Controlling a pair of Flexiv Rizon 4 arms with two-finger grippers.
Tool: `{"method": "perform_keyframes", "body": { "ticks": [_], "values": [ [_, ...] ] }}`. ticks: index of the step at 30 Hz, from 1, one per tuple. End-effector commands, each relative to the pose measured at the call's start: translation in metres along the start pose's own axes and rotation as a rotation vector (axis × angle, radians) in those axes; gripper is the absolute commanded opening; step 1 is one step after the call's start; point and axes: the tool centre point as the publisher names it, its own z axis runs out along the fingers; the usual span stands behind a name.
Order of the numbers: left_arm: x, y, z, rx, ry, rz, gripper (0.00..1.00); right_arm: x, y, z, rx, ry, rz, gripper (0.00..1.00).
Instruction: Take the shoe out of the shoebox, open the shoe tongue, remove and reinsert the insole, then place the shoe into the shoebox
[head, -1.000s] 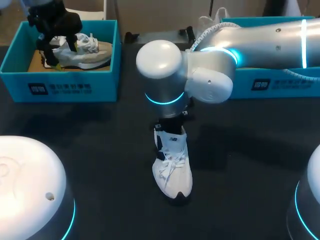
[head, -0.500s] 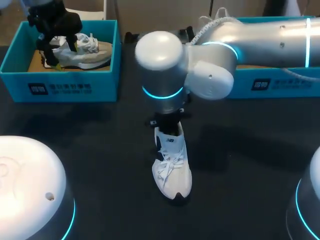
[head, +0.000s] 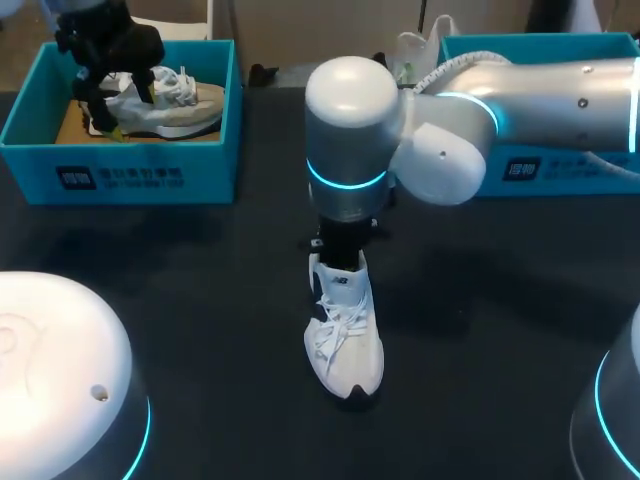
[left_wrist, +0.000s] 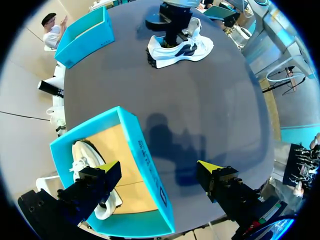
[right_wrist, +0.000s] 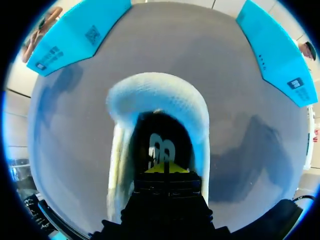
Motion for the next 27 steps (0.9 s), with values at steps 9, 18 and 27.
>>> {"method": "perform_keyframes", "body": {
  "ticks": [9,18,27],
  "values": [
    [0.001,0.000,0.000,-0.001,0.000,0.001,1.00,-0.010,-0.009,-0.030,0.068,-0.050,-0.011,0.05],
    [0.001,0.000,0.000,-0.001,0.000,0.001,1.00,-0.006,-0.019,-0.025,0.096,-0.041,-0.021,0.44],
    [0.001,0.000,0.000,-0.001,0.000,0.001,1.00,0.005,-0.017,-0.037,0.092,-0.062,-0.064,1.00]
  ]
}}
